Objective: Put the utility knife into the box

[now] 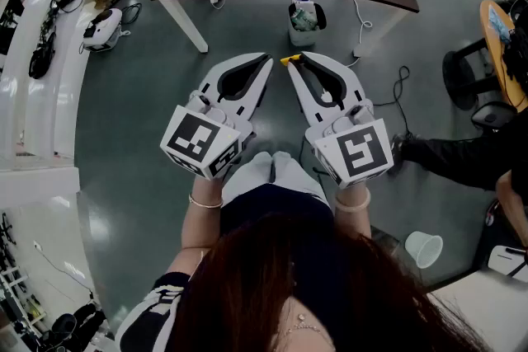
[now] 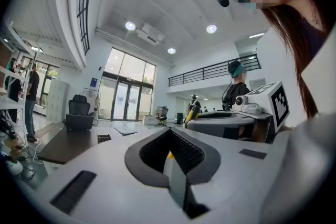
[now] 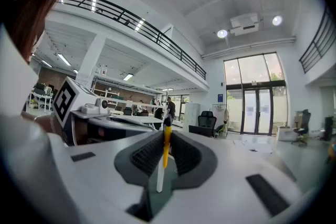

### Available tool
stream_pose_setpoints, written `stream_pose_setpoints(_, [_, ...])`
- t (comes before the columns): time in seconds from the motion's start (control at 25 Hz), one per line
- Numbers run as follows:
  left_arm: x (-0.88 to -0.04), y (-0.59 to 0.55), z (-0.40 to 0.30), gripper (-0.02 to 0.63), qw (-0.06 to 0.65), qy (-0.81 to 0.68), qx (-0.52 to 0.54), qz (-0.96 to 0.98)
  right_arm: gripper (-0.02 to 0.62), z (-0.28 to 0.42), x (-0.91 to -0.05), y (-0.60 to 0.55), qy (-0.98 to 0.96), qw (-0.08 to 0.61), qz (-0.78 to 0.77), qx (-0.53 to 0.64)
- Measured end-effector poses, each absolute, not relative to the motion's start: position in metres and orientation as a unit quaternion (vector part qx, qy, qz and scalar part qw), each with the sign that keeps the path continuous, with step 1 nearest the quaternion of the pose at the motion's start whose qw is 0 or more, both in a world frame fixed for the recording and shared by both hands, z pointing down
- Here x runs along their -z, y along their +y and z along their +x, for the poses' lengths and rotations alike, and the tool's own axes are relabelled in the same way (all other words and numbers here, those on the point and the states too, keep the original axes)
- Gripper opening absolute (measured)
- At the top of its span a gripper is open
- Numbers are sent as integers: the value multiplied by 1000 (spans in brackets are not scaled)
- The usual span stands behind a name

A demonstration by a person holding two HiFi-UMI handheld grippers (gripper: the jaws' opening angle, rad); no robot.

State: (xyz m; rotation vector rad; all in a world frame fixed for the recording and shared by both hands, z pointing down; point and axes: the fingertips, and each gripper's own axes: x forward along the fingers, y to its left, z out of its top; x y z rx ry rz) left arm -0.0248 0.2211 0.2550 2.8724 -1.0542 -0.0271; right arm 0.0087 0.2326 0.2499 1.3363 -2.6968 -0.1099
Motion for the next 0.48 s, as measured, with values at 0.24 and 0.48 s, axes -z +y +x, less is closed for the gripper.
stream_pose_setpoints(0.24, [-257, 220, -27, 0, 36, -339, 7, 940, 54, 4, -247, 231, -894, 59, 442, 37])
stream_pose_setpoints(0.48, [-256, 215, -26, 0, 41, -339, 10, 940, 54, 9, -243, 228, -897, 39, 439, 28])
